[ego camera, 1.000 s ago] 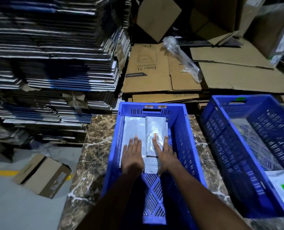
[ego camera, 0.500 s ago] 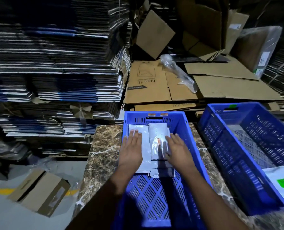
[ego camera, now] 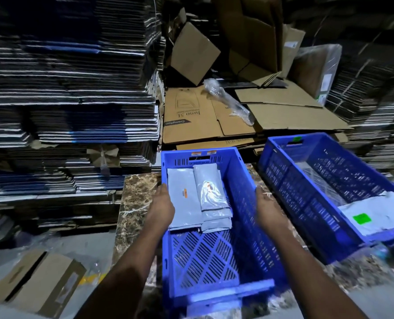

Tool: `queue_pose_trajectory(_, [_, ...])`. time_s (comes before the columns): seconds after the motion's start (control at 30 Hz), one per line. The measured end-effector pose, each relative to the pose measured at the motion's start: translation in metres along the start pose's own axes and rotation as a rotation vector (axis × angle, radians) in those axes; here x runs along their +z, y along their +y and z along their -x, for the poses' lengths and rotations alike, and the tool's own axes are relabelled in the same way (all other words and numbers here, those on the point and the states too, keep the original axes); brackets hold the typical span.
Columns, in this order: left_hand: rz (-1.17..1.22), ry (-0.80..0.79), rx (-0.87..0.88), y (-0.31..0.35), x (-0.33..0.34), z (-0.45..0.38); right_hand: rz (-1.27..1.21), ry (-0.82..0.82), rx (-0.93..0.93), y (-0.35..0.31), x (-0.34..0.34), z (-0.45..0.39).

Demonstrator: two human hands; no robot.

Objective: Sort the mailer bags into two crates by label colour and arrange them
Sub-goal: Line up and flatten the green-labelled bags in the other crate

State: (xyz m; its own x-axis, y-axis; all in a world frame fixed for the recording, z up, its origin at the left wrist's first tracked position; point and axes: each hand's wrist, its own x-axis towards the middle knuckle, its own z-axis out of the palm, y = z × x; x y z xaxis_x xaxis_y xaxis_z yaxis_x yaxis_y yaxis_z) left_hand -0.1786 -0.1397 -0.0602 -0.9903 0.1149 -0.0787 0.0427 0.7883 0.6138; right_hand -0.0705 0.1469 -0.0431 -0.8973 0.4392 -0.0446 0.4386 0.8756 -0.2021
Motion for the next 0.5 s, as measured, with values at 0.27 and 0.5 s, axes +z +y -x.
queue_pose_trajectory(0.27, [-0.008,0.077,-0.032,-0.001,-0.023,0.004,-0.110,-0.046,-0.003,-0.028,-0.002,0.001])
queue_pose_trajectory(0.5, [-0.045,0.161,0.091,0.051,-0.003,0.017,-0.388,0.182,-0.141,0.014,-0.013,0.004])
